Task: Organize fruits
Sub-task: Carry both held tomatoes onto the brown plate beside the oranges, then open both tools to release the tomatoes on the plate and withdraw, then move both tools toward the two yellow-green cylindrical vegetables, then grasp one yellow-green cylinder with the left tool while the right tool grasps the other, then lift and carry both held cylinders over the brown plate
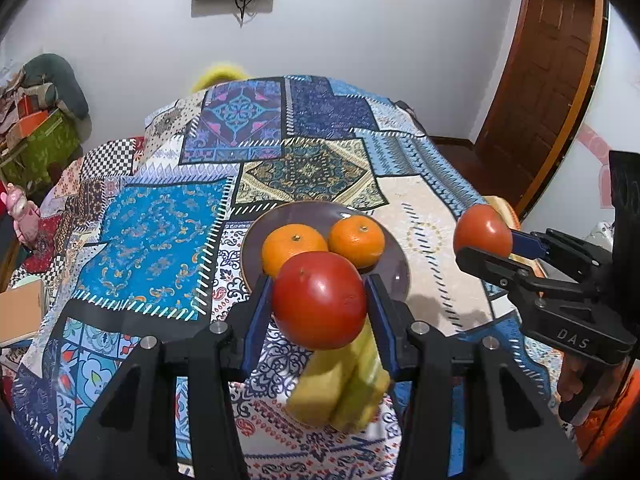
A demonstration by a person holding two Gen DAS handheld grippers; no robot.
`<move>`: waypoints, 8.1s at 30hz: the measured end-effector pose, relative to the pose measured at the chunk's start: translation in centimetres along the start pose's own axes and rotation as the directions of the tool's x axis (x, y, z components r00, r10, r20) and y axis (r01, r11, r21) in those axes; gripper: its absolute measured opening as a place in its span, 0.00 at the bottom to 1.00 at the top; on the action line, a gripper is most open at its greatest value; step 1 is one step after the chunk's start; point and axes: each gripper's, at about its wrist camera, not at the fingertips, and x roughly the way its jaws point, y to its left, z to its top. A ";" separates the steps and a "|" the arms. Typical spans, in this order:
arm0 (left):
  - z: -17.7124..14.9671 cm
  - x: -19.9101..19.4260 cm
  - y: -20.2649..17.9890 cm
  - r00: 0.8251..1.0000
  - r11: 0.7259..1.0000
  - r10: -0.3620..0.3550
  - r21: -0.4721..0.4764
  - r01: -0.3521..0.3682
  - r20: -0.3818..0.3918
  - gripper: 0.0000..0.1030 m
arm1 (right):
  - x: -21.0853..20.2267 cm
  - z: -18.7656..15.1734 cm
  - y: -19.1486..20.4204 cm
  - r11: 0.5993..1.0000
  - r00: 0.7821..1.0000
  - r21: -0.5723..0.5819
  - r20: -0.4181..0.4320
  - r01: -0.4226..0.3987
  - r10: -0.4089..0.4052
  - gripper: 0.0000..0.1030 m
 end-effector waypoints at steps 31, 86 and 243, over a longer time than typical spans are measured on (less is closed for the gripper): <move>-0.8 9.2 1.7 0.989 0.999 -0.047 -0.034 0.042 -0.138 0.45 | 8.9 -0.4 0.2 0.998 0.981 -0.044 -0.192 -0.047 0.038 0.44; -5.5 5.8 0.9 0.972 0.992 -0.124 -0.031 0.121 -0.199 0.62 | 4.4 -3.8 1.4 0.996 0.981 -0.033 -0.180 -0.083 0.076 0.64; -10.7 -0.3 2.2 0.961 1.000 -0.004 0.018 0.009 -0.278 0.36 | 1.7 -4.8 7.0 0.992 0.961 -0.002 -0.246 -0.128 0.124 0.35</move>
